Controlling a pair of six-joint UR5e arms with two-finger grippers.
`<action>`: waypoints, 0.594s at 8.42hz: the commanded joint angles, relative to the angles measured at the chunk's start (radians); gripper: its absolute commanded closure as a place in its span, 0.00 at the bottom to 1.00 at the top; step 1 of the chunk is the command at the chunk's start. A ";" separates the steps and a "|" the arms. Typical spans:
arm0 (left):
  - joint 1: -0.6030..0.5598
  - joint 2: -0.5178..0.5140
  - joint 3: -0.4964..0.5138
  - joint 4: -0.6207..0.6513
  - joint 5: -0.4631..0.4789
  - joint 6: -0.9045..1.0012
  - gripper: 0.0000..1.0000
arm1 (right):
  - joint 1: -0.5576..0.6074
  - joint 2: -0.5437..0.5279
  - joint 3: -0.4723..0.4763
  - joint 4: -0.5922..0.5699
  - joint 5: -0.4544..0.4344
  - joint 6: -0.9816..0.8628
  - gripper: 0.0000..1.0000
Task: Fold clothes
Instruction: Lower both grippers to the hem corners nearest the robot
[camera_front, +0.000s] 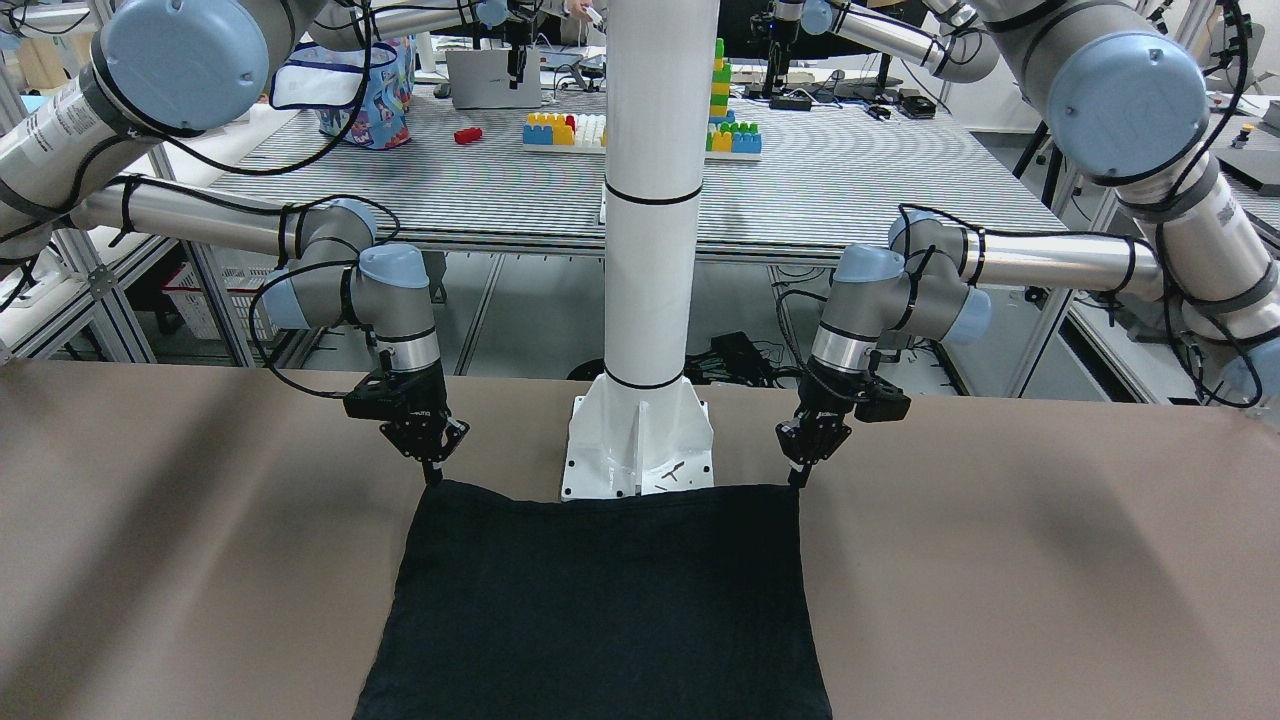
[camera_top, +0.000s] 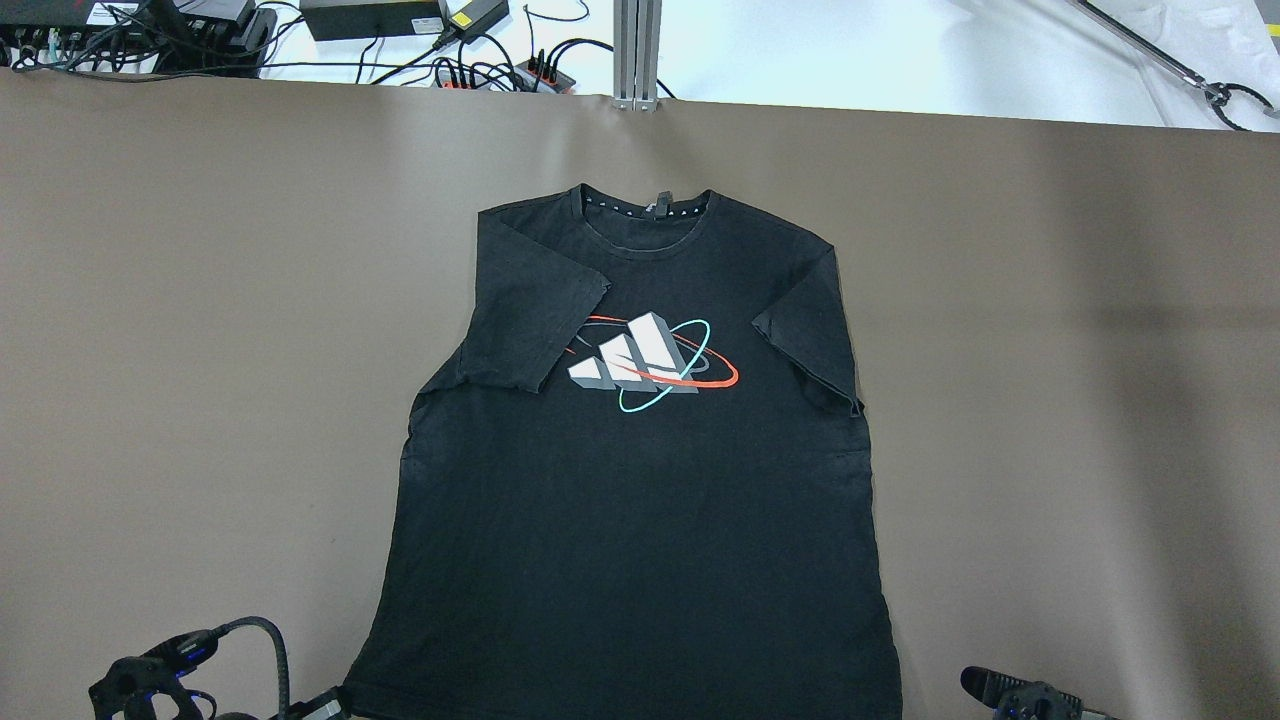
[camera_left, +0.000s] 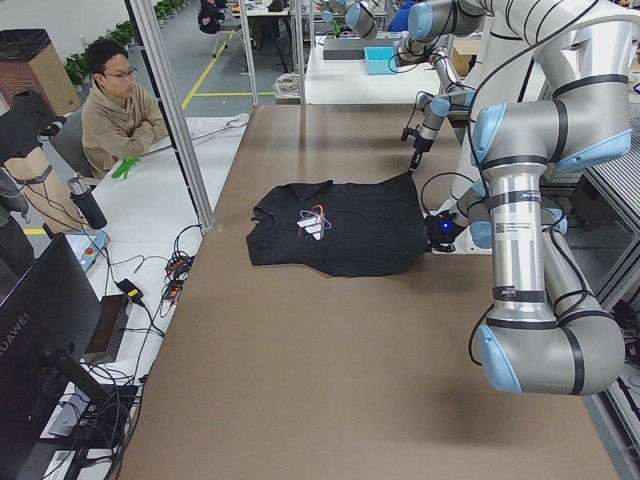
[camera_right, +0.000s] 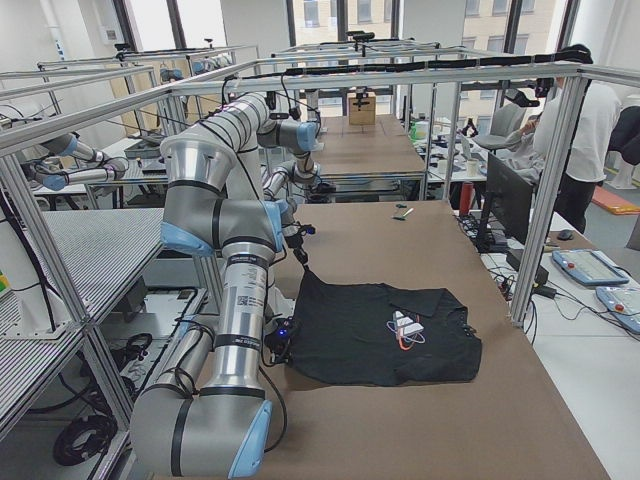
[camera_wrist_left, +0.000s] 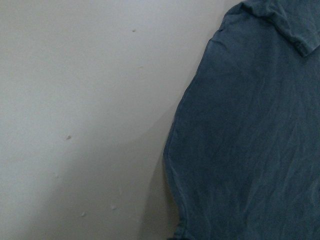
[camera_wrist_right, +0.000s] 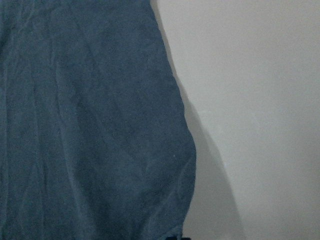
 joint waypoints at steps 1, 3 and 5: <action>-0.128 -0.039 -0.030 0.000 -0.140 0.096 1.00 | 0.188 0.095 0.001 -0.046 0.212 -0.163 1.00; -0.273 -0.114 0.000 0.003 -0.240 0.219 1.00 | 0.456 0.191 -0.101 -0.069 0.441 -0.336 1.00; -0.477 -0.250 0.136 0.003 -0.416 0.288 1.00 | 0.673 0.370 -0.223 -0.190 0.618 -0.464 1.00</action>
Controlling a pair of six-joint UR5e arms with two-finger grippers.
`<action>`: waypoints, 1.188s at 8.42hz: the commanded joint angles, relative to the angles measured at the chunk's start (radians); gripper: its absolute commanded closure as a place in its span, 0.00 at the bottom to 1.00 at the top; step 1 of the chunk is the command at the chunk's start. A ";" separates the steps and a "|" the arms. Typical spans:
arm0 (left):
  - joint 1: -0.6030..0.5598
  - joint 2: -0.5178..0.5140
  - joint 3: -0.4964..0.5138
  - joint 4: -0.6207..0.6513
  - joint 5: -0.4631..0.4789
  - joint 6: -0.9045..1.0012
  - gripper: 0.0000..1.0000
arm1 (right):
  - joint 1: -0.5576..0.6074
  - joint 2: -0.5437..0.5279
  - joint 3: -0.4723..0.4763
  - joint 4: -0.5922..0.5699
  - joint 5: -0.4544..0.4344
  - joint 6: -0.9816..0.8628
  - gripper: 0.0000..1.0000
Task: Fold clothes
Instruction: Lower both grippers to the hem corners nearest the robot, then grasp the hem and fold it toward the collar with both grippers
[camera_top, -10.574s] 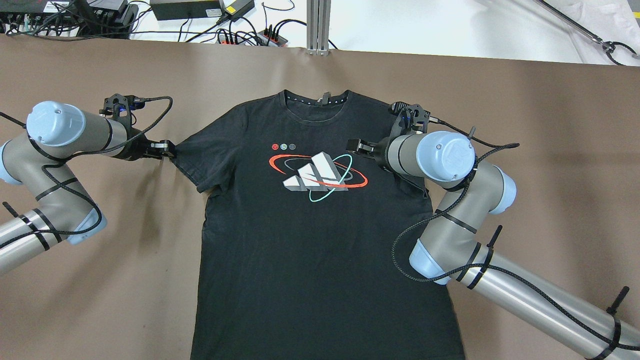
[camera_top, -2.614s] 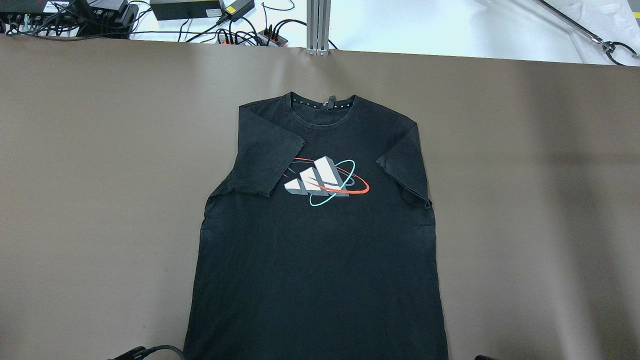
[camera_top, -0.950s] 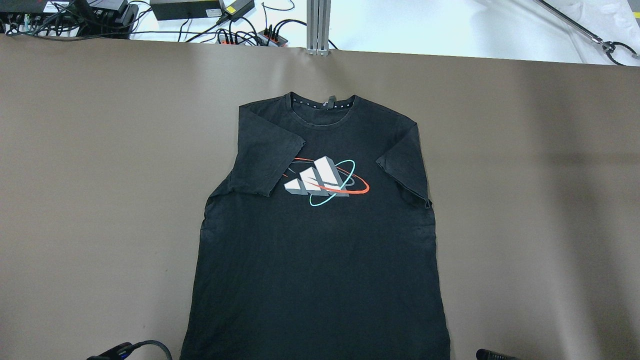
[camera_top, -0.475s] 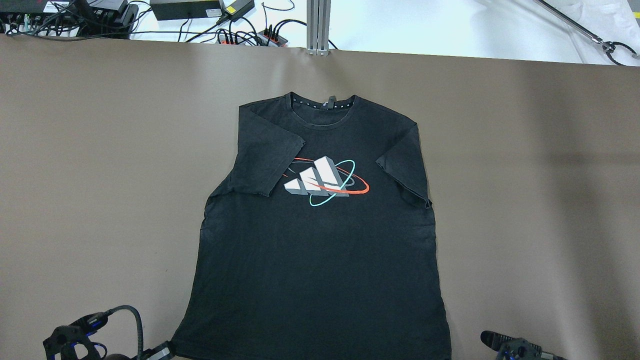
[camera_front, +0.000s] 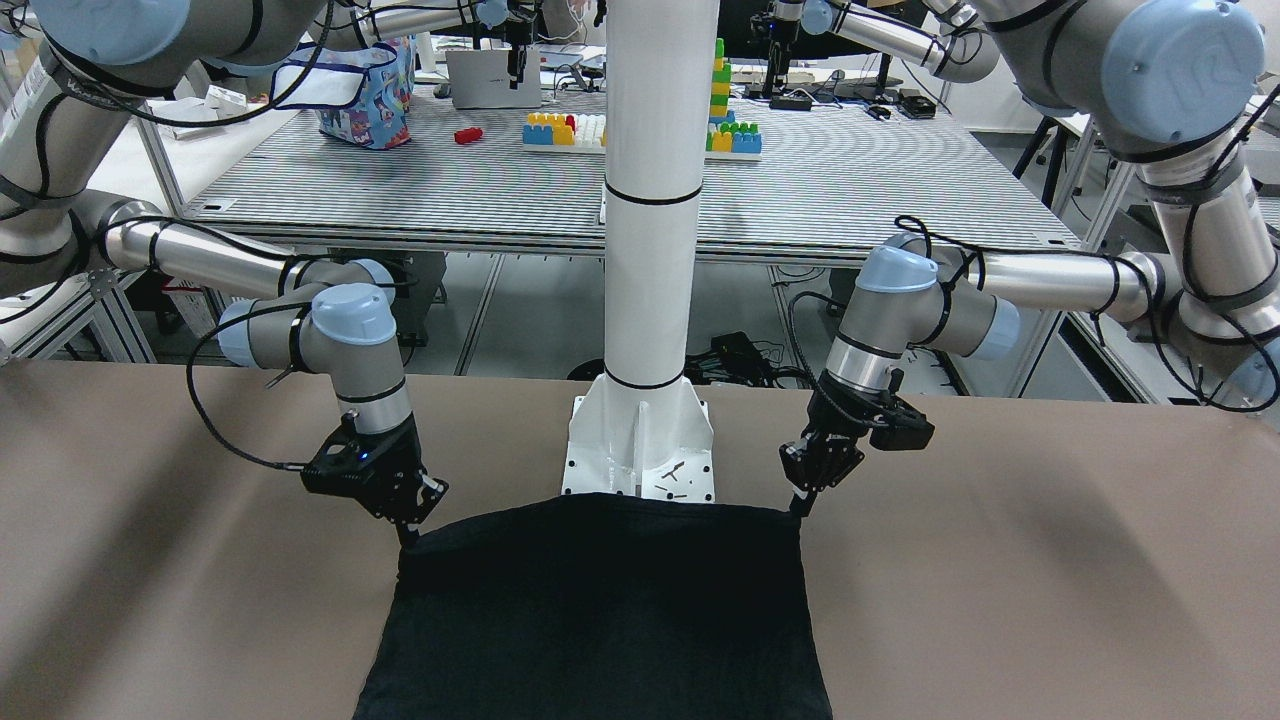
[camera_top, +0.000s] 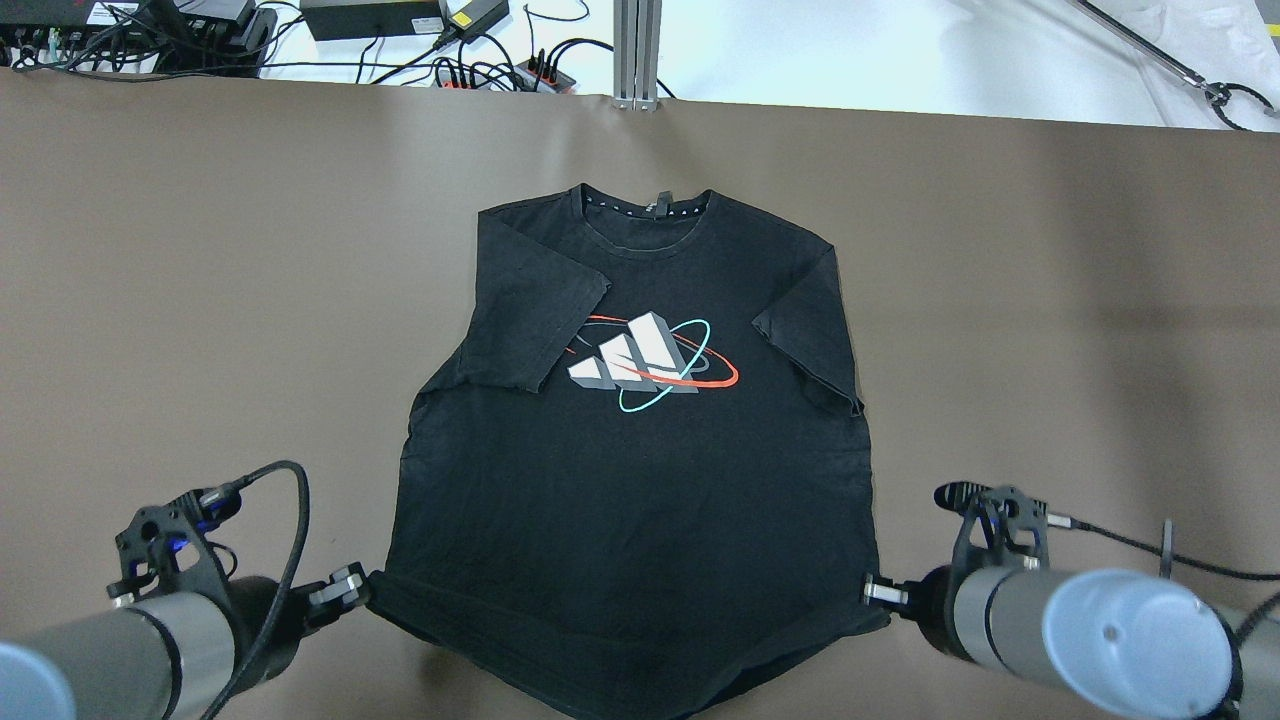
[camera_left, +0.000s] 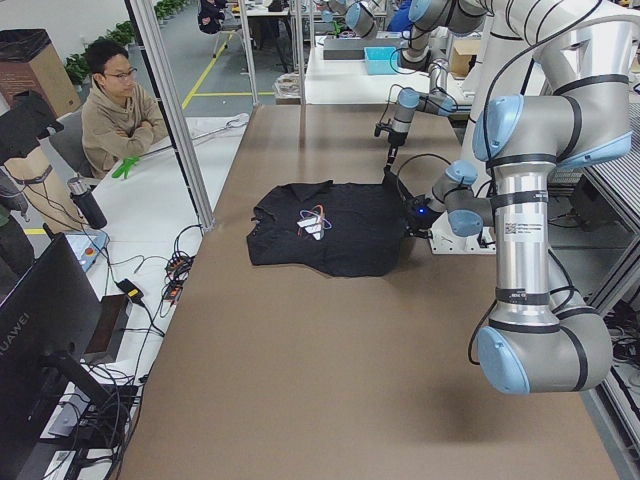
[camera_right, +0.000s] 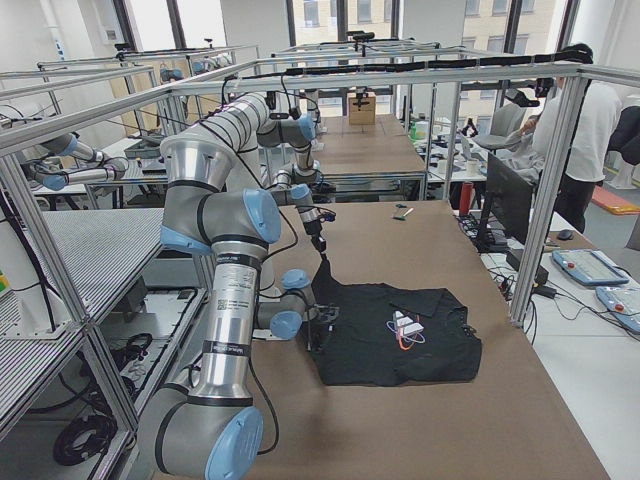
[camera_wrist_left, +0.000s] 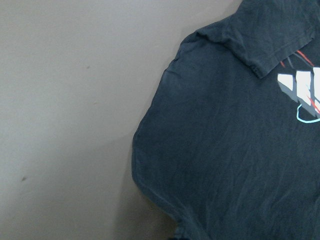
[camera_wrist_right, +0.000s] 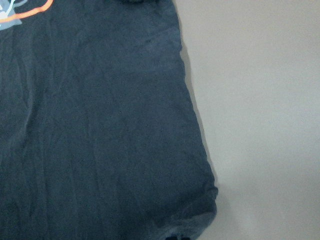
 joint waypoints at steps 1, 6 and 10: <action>-0.260 -0.161 0.175 -0.002 -0.202 0.125 1.00 | 0.286 0.240 -0.153 -0.184 0.200 -0.207 1.00; -0.492 -0.220 0.276 -0.001 -0.371 0.264 1.00 | 0.518 0.395 -0.234 -0.334 0.243 -0.387 1.00; -0.553 -0.293 0.409 -0.012 -0.385 0.296 1.00 | 0.583 0.604 -0.576 -0.263 0.246 -0.466 1.00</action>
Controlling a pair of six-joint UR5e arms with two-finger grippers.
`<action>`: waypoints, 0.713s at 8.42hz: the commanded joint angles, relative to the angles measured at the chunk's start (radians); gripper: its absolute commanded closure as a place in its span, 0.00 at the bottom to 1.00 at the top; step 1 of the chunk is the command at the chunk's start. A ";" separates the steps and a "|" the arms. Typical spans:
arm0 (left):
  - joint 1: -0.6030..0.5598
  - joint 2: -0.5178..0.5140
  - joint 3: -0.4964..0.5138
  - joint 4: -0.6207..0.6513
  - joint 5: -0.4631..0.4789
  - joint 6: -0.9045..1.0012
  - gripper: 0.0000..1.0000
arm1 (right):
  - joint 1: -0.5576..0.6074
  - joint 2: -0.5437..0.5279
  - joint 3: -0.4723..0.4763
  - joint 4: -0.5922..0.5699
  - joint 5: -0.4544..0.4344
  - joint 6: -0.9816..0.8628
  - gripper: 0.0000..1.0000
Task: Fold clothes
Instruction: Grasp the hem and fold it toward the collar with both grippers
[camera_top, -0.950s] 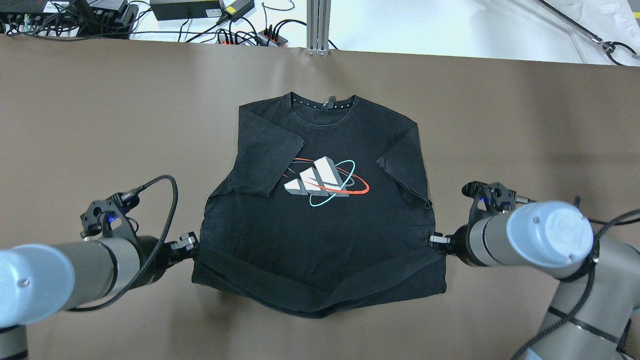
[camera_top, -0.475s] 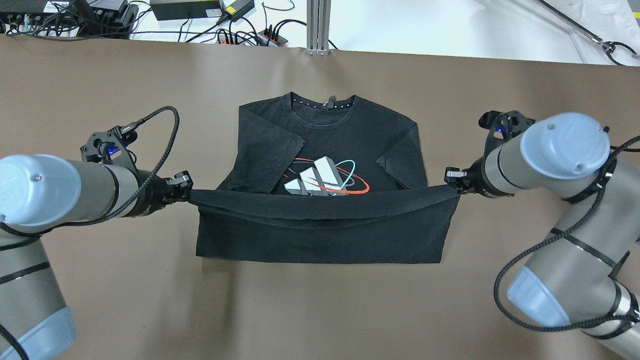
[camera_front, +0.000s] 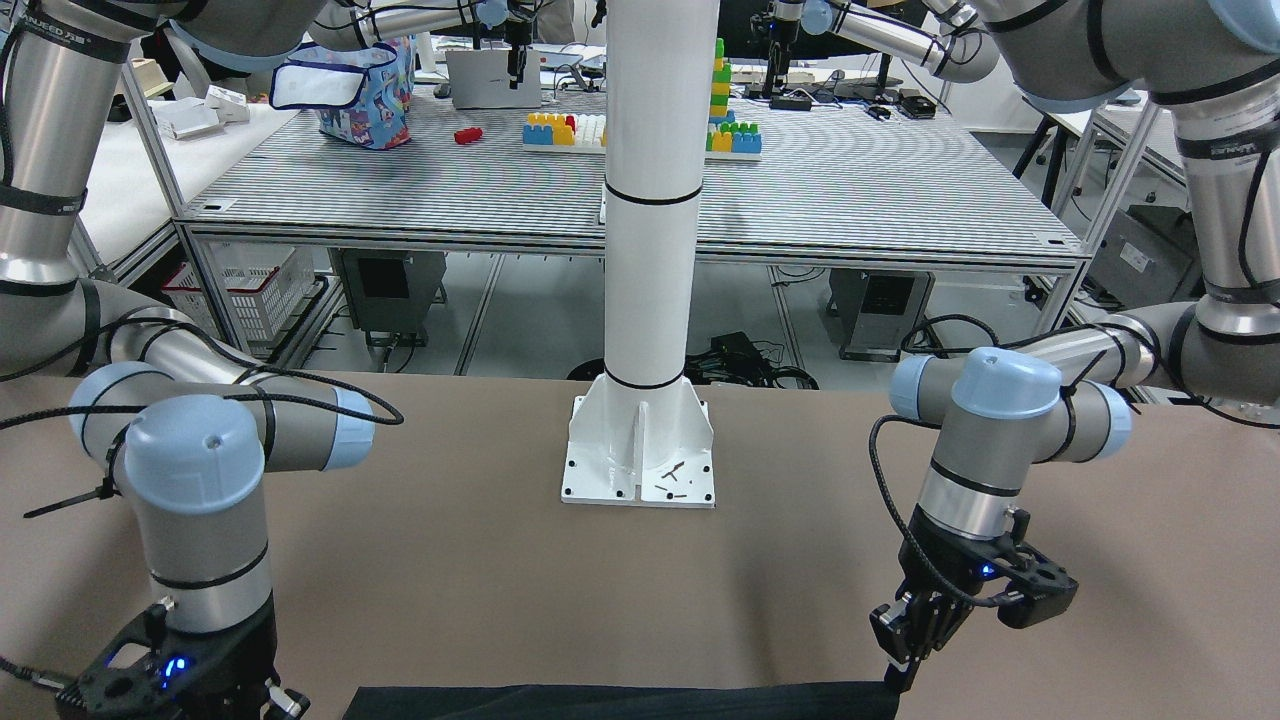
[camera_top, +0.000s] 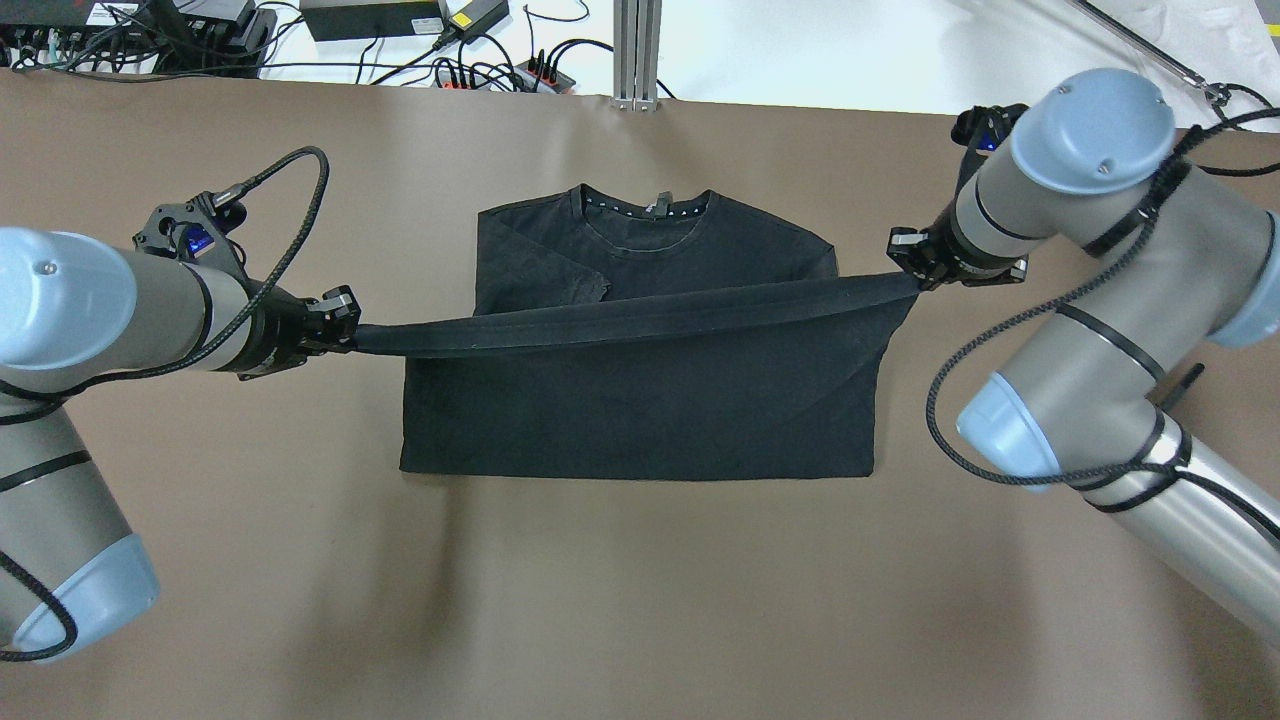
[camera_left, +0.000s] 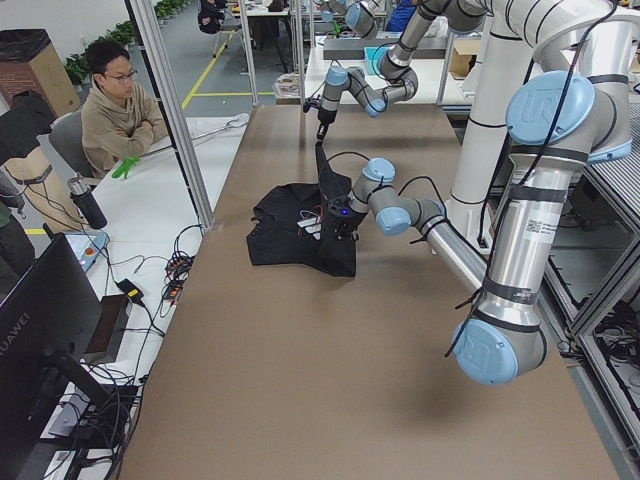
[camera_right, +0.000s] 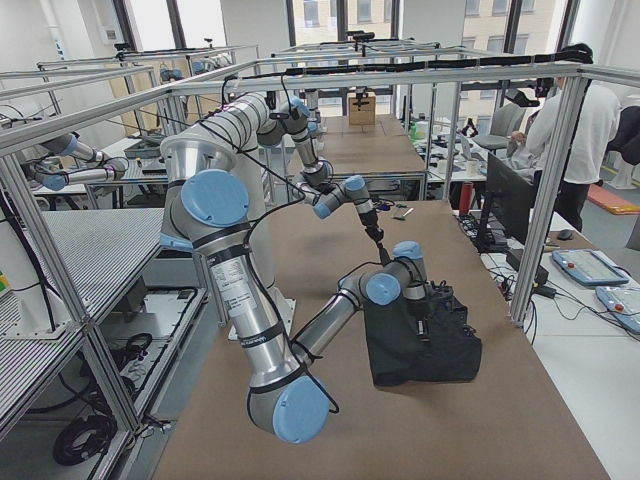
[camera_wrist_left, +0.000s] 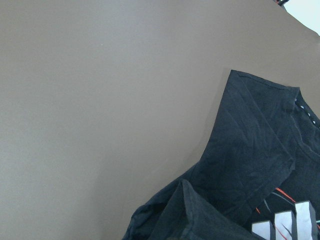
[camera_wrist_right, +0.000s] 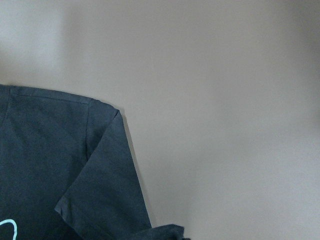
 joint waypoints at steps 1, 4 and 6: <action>-0.044 -0.120 0.201 -0.011 0.000 0.032 1.00 | 0.019 0.121 -0.274 0.167 -0.003 -0.026 1.00; -0.097 -0.299 0.584 -0.225 -0.003 0.050 1.00 | 0.017 0.207 -0.525 0.373 -0.013 -0.024 1.00; -0.115 -0.364 0.718 -0.273 -0.003 0.078 1.00 | -0.006 0.213 -0.593 0.452 -0.066 -0.023 1.00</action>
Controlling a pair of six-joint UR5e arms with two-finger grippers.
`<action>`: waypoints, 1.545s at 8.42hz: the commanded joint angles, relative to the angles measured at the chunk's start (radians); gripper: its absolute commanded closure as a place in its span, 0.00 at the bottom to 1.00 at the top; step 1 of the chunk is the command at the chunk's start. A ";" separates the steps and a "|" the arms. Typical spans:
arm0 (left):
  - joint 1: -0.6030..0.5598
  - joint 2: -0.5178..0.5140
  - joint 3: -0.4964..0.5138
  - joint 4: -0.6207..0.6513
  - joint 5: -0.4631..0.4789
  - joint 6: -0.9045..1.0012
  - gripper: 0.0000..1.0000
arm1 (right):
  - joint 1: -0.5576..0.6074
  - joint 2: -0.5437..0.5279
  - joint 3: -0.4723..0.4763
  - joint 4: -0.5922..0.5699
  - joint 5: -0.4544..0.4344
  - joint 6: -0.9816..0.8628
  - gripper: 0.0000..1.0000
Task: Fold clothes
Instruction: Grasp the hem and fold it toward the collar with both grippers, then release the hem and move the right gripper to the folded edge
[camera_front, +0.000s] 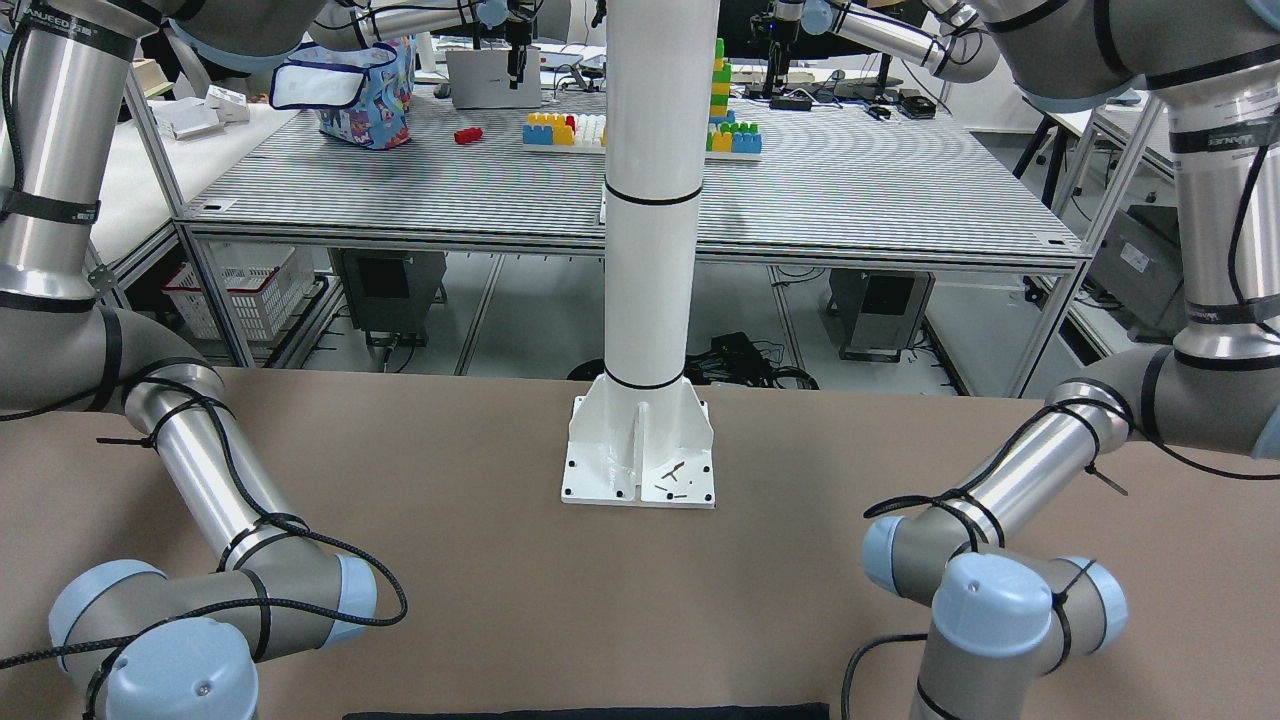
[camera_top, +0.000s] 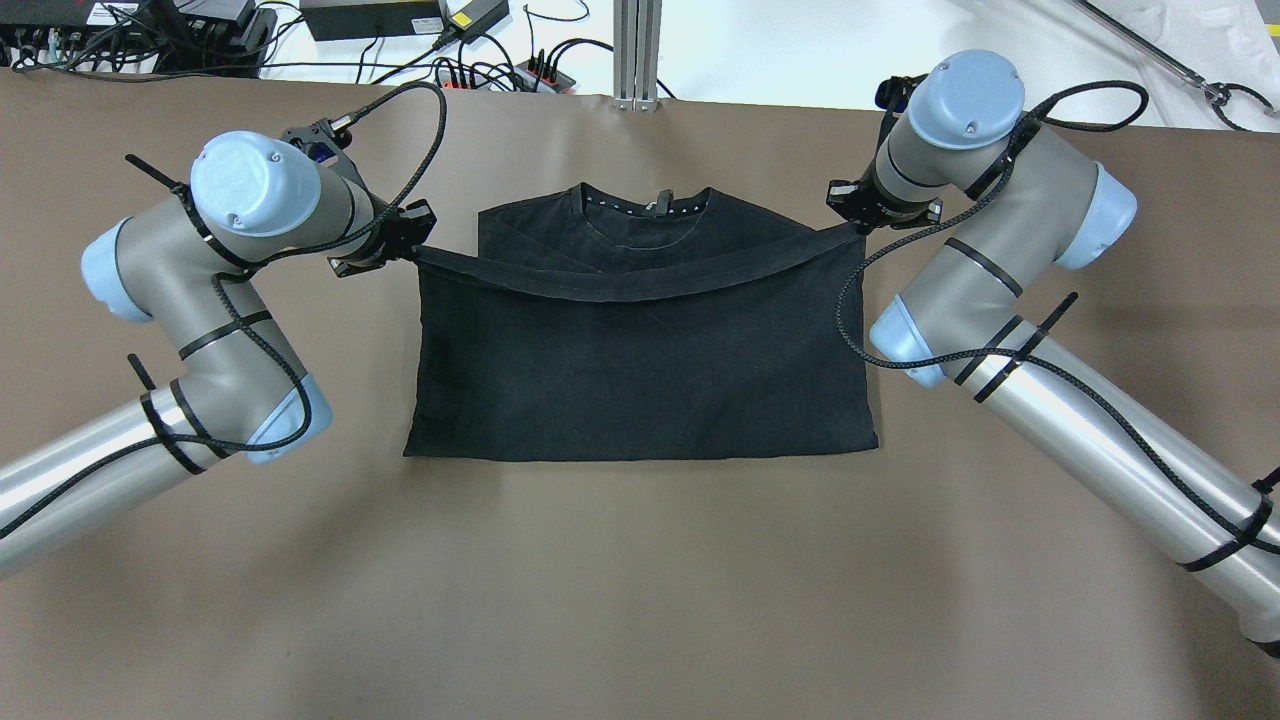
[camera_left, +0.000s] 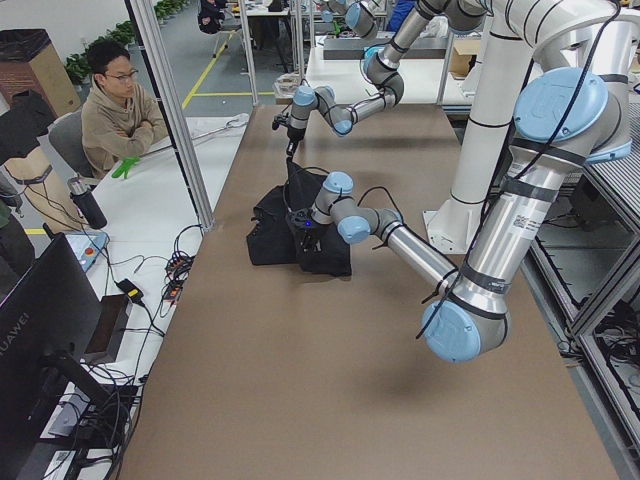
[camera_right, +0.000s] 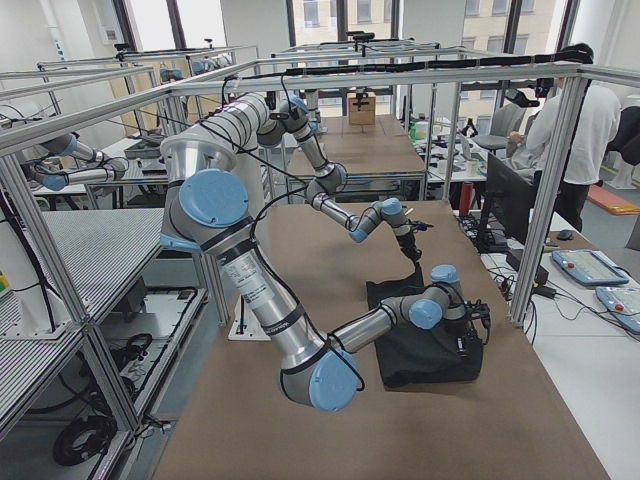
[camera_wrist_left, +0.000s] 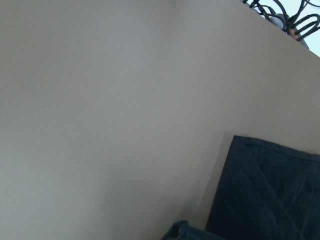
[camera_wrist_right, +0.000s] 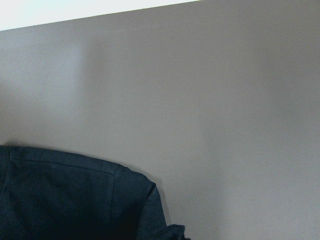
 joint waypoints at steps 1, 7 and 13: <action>-0.036 -0.102 0.204 -0.093 -0.001 0.030 1.00 | -0.032 0.012 -0.092 0.088 -0.077 0.001 1.00; -0.070 -0.210 0.431 -0.209 -0.002 0.031 0.49 | -0.052 -0.023 -0.141 0.277 -0.161 0.118 0.52; -0.072 -0.241 0.457 -0.230 0.001 0.030 0.22 | -0.208 -0.311 0.242 0.360 -0.150 0.342 0.37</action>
